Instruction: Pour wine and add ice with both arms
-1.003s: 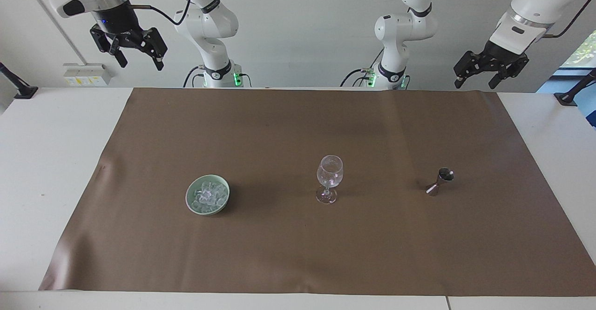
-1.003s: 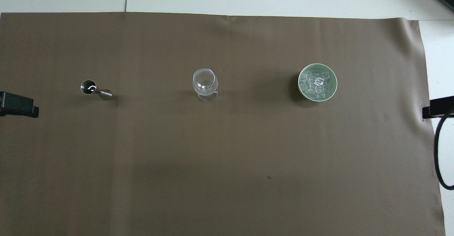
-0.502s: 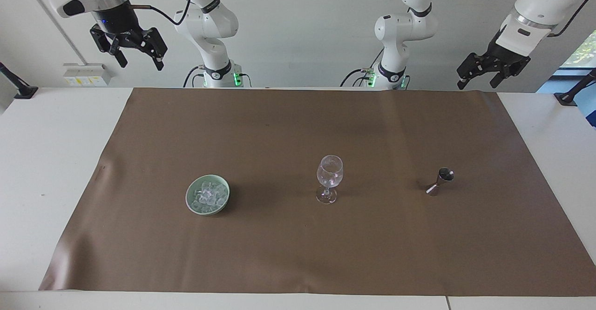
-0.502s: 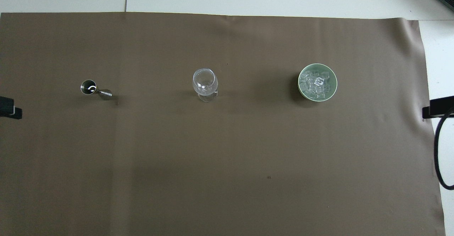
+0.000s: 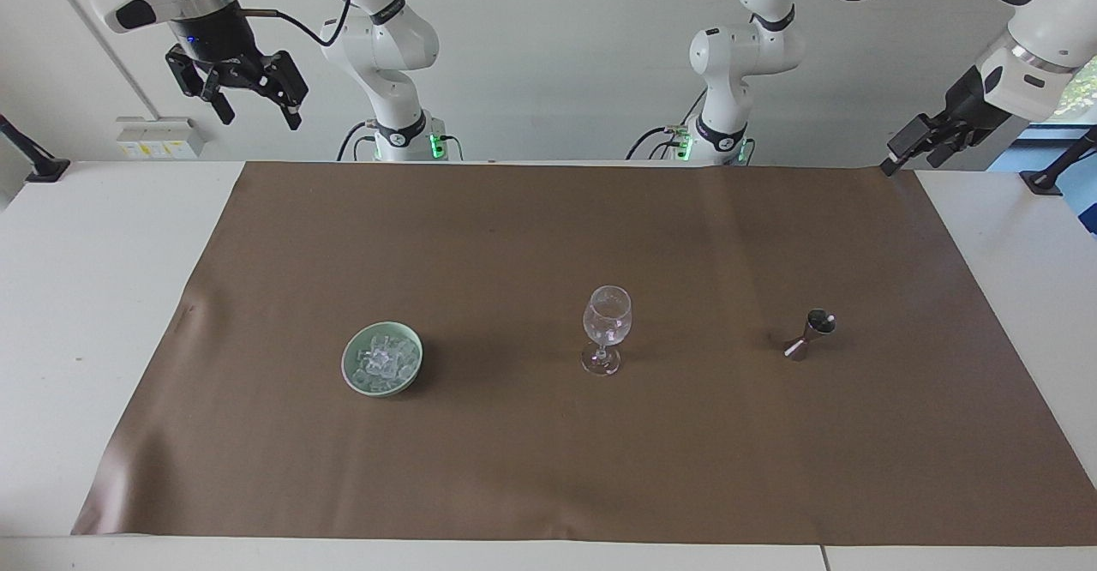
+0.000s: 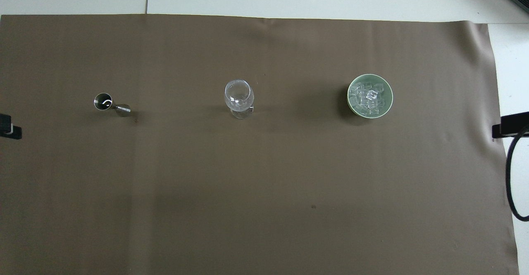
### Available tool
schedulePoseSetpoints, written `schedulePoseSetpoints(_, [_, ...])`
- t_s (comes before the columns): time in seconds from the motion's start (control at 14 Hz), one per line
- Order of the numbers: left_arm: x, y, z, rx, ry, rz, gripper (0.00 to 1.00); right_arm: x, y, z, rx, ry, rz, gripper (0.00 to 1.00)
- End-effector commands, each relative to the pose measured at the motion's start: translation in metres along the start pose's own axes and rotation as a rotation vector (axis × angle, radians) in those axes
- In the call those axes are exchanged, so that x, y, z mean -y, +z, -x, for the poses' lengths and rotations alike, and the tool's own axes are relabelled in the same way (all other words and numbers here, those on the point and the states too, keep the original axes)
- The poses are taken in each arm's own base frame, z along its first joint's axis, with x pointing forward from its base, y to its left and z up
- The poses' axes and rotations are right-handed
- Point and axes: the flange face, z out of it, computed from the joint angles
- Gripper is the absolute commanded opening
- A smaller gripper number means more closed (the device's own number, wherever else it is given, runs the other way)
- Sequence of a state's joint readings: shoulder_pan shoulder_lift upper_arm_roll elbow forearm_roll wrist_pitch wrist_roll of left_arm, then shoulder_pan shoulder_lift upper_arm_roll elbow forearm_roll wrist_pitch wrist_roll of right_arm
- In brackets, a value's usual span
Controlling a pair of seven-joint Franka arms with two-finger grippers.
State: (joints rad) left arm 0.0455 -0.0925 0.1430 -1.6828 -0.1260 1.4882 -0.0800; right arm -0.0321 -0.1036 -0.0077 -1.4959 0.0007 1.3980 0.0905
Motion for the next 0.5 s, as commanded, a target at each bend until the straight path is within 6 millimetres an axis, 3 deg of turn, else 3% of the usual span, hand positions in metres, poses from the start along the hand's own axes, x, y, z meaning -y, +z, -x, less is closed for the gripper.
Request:
schedulePoseSetpoints(0.0, [0.018,0.019,-0.015,0.011,-0.068,0.058,1.0,-0.002,0.0,0.003,-0.012,0.009,-0.023,1.0])
schedulePoseSetpoints(0.43, [0.05,0.062,-0.046,0.088,-0.271,0.189,1.0,-0.002,0.0,0.003,-0.014,0.009,-0.023,1.0])
